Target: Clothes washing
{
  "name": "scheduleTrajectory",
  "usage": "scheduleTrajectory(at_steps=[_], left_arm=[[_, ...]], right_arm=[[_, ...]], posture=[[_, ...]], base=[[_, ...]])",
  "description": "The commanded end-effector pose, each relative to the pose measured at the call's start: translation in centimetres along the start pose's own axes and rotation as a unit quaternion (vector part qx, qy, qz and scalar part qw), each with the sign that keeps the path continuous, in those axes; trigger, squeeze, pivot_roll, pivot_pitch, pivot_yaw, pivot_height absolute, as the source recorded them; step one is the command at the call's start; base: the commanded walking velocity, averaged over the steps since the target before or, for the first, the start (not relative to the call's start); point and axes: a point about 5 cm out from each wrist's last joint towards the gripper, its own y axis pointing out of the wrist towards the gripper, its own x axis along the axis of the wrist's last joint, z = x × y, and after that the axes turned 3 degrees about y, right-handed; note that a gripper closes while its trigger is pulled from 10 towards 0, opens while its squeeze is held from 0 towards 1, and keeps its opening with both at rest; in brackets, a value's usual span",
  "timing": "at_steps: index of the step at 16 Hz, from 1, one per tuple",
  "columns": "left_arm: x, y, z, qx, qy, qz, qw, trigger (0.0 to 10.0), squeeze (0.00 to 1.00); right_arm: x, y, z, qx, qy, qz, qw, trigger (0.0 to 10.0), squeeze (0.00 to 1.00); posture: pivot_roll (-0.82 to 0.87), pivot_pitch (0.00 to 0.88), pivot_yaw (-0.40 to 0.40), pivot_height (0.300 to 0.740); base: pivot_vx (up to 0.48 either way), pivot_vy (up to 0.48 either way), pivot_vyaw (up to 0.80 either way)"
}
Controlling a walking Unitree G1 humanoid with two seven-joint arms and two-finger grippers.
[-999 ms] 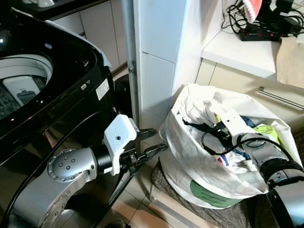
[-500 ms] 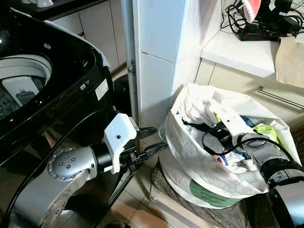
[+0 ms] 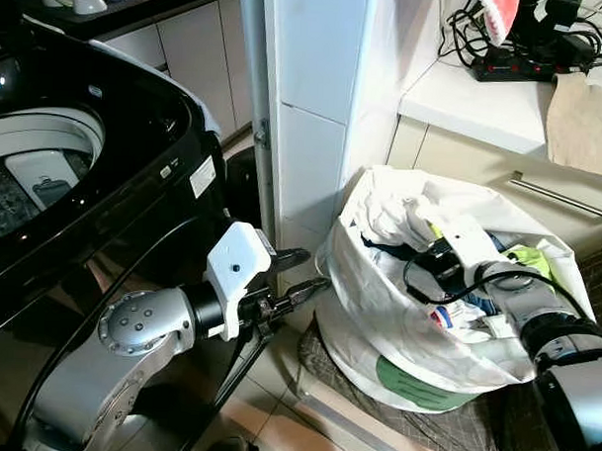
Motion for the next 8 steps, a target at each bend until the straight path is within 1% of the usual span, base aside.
scheduleTrajectory(at_steps=[1,3,4,5,6,7,8], left_arm=[[0.3,0.2,0.3,0.008,0.012,-0.005,1.0,10.0,0.0],[0.5,0.2,0.5,0.019,0.017,-0.013,1.0,10.0,0.0],[0.8,0.3,0.5,0.025,0.023,-0.019,0.999,10.0,0.0],[1.4,0.4,0.5,0.033,0.033,-0.032,0.998,10.0,0.0],[1.8,0.5,0.6,0.037,0.036,-0.042,0.998,10.0,0.0],[2.6,0.8,0.7,0.045,0.045,-0.059,0.996,10.0,0.0],[3.7,1.5,1.2,0.067,0.049,-0.086,0.993,10.0,0.0]], right_arm=[[1.6,-0.3,-1.1,-0.004,0.004,-0.032,0.999,0.0,0.0],[3.0,-0.6,-1.8,0.015,0.009,-0.063,0.998,0.0,0.0],[4.3,-1.2,-2.7,0.029,0.005,-0.091,0.995,0.0,0.0],[6.1,-2.4,-4.0,0.054,0.0,-0.132,0.99,0.0,0.0],[7.3,-3.5,-4.5,0.074,0.011,-0.162,0.984,0.0,0.0],[9.5,-6.0,-4.9,0.119,0.024,-0.215,0.969,0.0,0.0],[12.1,-9.2,-4.7,0.176,0.024,-0.279,0.944,0.0,0.0]], posture=[[0.05,0.028,0.01,0.74],[0.04,0.022,0.003,0.74],[0.04,0.022,-0.002,0.74],[0.04,0.02,-0.004,0.74],[0.03,0.021,-0.002,0.74],[0.02,0.021,0.002,0.74],[0.01,0.019,0.009,0.74]], base=[[0.0,0.0,0.0],[0.0,0.0,0.0],[0.0,0.0,0.0],[0.0,0.0,0.0],[0.0,0.0,0.0],[0.0,0.0,0.0],[0.0,0.0,0.0]])
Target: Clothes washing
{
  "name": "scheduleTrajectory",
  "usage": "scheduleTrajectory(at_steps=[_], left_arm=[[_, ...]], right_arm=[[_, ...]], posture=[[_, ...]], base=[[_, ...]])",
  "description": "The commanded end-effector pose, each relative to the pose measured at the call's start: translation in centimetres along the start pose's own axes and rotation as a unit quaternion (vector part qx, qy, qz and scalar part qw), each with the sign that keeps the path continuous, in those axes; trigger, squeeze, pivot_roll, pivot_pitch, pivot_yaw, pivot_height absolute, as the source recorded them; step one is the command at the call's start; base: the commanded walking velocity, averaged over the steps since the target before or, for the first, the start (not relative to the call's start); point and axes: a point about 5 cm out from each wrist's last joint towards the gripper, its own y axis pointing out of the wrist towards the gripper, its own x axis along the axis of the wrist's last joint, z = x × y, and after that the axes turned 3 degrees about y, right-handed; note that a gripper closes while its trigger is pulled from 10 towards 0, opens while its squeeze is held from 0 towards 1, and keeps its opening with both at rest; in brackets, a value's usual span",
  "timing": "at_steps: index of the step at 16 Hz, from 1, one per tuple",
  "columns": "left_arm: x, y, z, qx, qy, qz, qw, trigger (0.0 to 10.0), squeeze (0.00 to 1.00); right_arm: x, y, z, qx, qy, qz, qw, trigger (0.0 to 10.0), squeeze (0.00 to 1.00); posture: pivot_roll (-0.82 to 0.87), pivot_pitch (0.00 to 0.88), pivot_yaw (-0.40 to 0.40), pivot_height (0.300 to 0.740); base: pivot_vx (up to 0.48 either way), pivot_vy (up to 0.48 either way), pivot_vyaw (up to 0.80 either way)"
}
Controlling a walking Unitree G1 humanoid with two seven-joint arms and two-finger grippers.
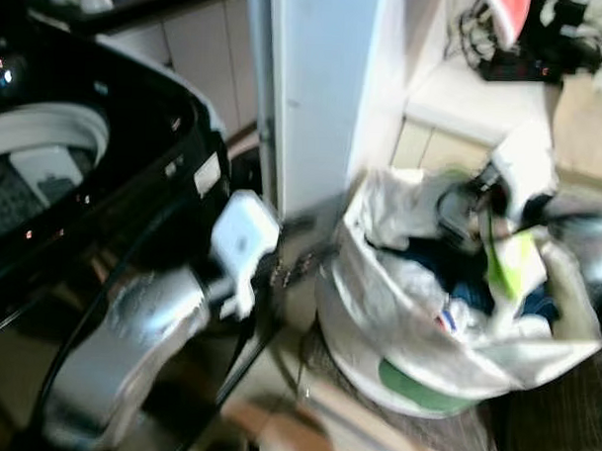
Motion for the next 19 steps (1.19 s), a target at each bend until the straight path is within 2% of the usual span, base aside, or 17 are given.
scheduleTrajectory(at_steps=[1,2,3,4,5,6,9,10,12,13,14,16,18,19], left_arm=[[0.4,0.0,0.3,0.011,0.009,-0.009,1.0,10.0,0.0],[1.9,0.8,1.3,0.047,0.016,-0.049,0.998,10.0,0.0],[4.0,1.5,2.9,0.105,0.032,-0.102,0.989,10.0,0.0],[5.9,1.8,4.1,0.141,0.034,-0.151,0.978,10.0,1.0],[7.7,2.2,4.4,0.138,0.041,-0.188,0.972,10.0,1.0],[8.2,2.5,4.4,0.129,0.044,-0.199,0.971,10.0,1.0],[6.5,3.3,3.2,0.09,0.042,-0.172,0.98,10.0,1.0],[6.5,3.3,3.2,0.09,0.042,-0.172,0.98,10.0,1.0],[4.7,3.1,2.0,0.064,0.02,-0.133,0.989,10.0,1.0],[4.4,3.1,1.8,0.055,0.013,-0.13,0.99,10.0,1.0],[3.8,3.2,0.9,0.023,-0.015,-0.128,0.991,10.0,0.0],[3.1,3.3,-0.1,-0.008,-0.049,-0.128,0.99,10.0,0.0],[2.8,3.4,0.0,0.005,-0.029,-0.124,0.992,10.0,0.0],[3.2,3.4,0.6,0.025,-0.036,-0.14,0.989,0.0,0.0]], right_arm=[[1.8,-0.4,0.4,0.029,0.005,-0.032,0.999,0.0,0.0],[4.0,-0.9,1.2,0.067,0.013,-0.075,0.995,0.0,0.0],[5.9,-1.4,2.2,0.104,0.018,-0.112,0.988,0.0,0.0],[7.1,-1.7,2.9,0.123,0.02,-0.134,0.983,0.0,0.0],[8.5,-1.9,3.8,0.137,0.041,-0.158,0.977,0.0,0.0],[9.4,-1.8,4.7,0.159,0.056,-0.174,0.97,0.0,0.0],[10.1,-1.6,6.4,0.204,0.08,-0.195,0.956,0.0,0.0],[10.1,-1.6,6.4,0.204,0.08,-0.195,0.956,0.0,0.0],[11.1,-1.8,7.5,0.24,0.128,-0.234,0.933,0.0,0.0],[11.3,-1.9,7.6,0.247,0.133,-0.239,0.93,0.0,0.0],[11.7,-2.1,8.1,0.262,0.144,-0.25,0.921,0.0,0.0],[12.2,-2.3,8.5,0.28,0.155,-0.262,0.911,0.0,0.0],[12.3,-2.5,8.9,0.284,0.155,-0.26,0.91,0.0,0.0],[12.3,-2.6,9.1,0.288,0.153,-0.258,0.909,0.0,0.0]], posture=[[0.01,0.019,0.009,0.74],[-0.01,0.016,0.012,0.74],[-0.01,0.012,0.011,0.74],[-0.01,0.01,0.007,0.74],[-0.01,0.007,0.004,0.74],[-0.01,0.005,-0.003,0.74],[-0.01,0.004,-0.009,0.74],[-0.01,0.004,-0.009,0.74],[0.0,0.005,-0.011,0.74],[0.0,0.005,-0.013,0.74],[0.0,0.004,-0.013,0.74],[0.0,0.004,-0.012,0.74],[-0.01,0.005,-0.01,0.74],[0.0,0.006,-0.011,0.74]], base=[[0.0,0.0,0.0],[0.0,0.0,0.0],[0.0,0.0,0.0],[0.0,0.0,0.0],[0.0,0.0,0.0],[0.0,0.0,0.0],[0.0,0.0,0.0],[0.0,0.0,0.0],[0.0,0.0,0.0],[0.0,0.0,0.0],[0.0,0.0,0.0],[0.0,0.0,0.0],[0.0,0.0,0.0],[0.0,0.0,0.0]])
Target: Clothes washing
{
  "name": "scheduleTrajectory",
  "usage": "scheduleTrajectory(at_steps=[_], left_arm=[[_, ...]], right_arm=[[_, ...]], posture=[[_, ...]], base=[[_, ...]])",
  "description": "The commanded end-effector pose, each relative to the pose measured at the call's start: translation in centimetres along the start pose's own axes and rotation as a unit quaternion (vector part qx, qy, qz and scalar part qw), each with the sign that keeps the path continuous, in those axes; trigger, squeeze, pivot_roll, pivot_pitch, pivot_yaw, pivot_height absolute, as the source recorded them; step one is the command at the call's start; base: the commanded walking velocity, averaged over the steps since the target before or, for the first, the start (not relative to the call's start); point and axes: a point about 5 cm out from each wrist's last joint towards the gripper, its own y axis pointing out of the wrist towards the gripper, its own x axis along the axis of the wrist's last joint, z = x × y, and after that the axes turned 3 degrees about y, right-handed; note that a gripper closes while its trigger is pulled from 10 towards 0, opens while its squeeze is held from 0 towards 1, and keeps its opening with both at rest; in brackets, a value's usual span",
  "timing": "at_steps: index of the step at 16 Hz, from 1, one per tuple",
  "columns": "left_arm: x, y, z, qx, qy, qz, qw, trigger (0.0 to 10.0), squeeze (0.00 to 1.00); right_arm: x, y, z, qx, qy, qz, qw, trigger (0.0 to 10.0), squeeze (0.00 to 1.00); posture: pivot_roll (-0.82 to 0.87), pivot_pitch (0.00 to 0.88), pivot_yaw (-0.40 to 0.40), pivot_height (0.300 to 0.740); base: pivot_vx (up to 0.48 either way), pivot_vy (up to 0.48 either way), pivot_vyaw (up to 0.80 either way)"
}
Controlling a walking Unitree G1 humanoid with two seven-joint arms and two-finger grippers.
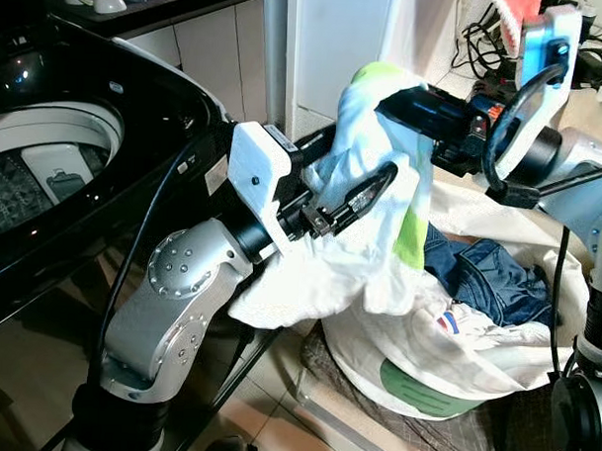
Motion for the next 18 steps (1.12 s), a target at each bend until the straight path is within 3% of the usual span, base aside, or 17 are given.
scheduleTrajectory(at_steps=[1,18], left_arm=[[-0.3,0.1,0.3,0.008,-0.006,0.007,1.0,0.0,0.0],[-0.6,-0.8,1.5,0.049,0.007,0.023,0.998,0.0,0.0]], right_arm=[[1.4,0.2,1.1,0.027,-0.019,-0.018,0.999,0.0,0.0],[0.3,0.5,1.6,0.033,0.001,-0.008,0.999,0.0,0.0]], posture=[[0.0,0.004,-0.011,0.74],[0.01,0.0,-0.01,0.74]], base=[[0.0,0.0,0.0],[0.0,0.0,0.0]])
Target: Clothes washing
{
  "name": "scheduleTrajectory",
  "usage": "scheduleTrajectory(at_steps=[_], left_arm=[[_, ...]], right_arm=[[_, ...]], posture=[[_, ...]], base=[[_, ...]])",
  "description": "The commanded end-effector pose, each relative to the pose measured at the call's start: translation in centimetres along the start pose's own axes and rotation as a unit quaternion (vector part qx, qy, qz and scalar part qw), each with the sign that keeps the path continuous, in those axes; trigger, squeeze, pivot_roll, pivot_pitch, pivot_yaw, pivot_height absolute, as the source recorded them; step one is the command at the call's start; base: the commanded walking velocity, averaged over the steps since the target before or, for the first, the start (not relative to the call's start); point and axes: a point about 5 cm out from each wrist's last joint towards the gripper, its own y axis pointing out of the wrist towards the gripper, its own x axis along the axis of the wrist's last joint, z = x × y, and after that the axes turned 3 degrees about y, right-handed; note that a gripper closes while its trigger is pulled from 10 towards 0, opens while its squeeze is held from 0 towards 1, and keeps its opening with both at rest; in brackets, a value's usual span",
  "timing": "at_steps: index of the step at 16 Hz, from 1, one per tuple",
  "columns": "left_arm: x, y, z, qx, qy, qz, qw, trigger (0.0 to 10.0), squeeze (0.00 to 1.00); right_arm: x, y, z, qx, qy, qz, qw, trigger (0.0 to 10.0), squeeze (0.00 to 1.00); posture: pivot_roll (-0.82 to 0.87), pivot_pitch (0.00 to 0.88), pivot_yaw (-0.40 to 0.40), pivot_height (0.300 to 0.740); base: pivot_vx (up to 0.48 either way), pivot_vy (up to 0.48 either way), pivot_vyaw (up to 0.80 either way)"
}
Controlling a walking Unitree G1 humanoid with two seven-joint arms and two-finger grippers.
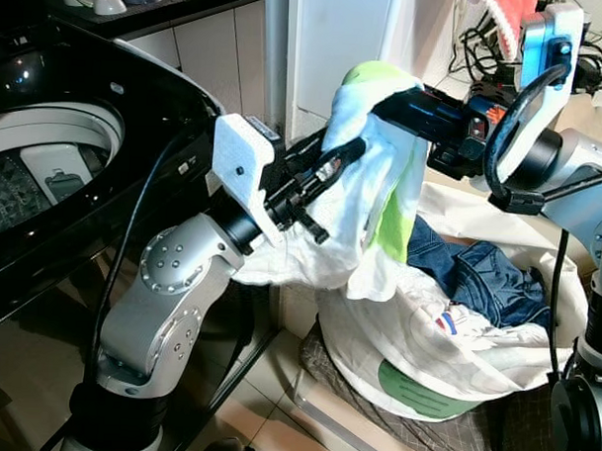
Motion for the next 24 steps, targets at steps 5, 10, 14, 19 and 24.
scheduleTrajectory(at_steps=[5,10,14,19,24], left_arm=[[-0.1,-0.3,1.0,0.03,0.018,0.011,0.999,0.0,0.0],[3.3,-1.5,9.4,0.205,0.176,0.022,0.963,0.0,0.0],[10.5,-5.2,18.7,0.413,0.373,0.064,0.828,0.0,0.0],[5.1,-8.9,24.0,0.43,0.451,0.325,0.711,10.0,0.0],[-5.1,-11.8,22.8,0.367,0.332,0.498,0.711,10.0,0.0]], right_arm=[[0.4,0.4,0.9,0.023,-0.007,-0.009,1.0,4.0,0.0],[0.4,0.4,0.6,0.003,-0.026,-0.003,1.0,10.0,0.85],[-1.3,1.3,0.8,-0.014,-0.078,0.054,0.995,10.0,0.0],[-3.8,4.7,2.6,0.01,-0.052,0.056,0.997,10.0,0.0],[-5.2,5.9,3.9,0.023,-0.046,0.068,0.996,10.0,0.0]], posture=[[0.01,0.0,-0.009,0.74],[0.01,0.0,-0.009,0.74],[0.02,0.0,-0.008,0.74],[0.03,0.0,-0.013,0.74],[0.01,0.0,-0.006,0.74]], base=[[0.0,0.0,0.0],[0.0,0.0,0.0],[0.0,0.0,0.0],[0.0,0.0,0.0],[0.0,0.0,0.0]])
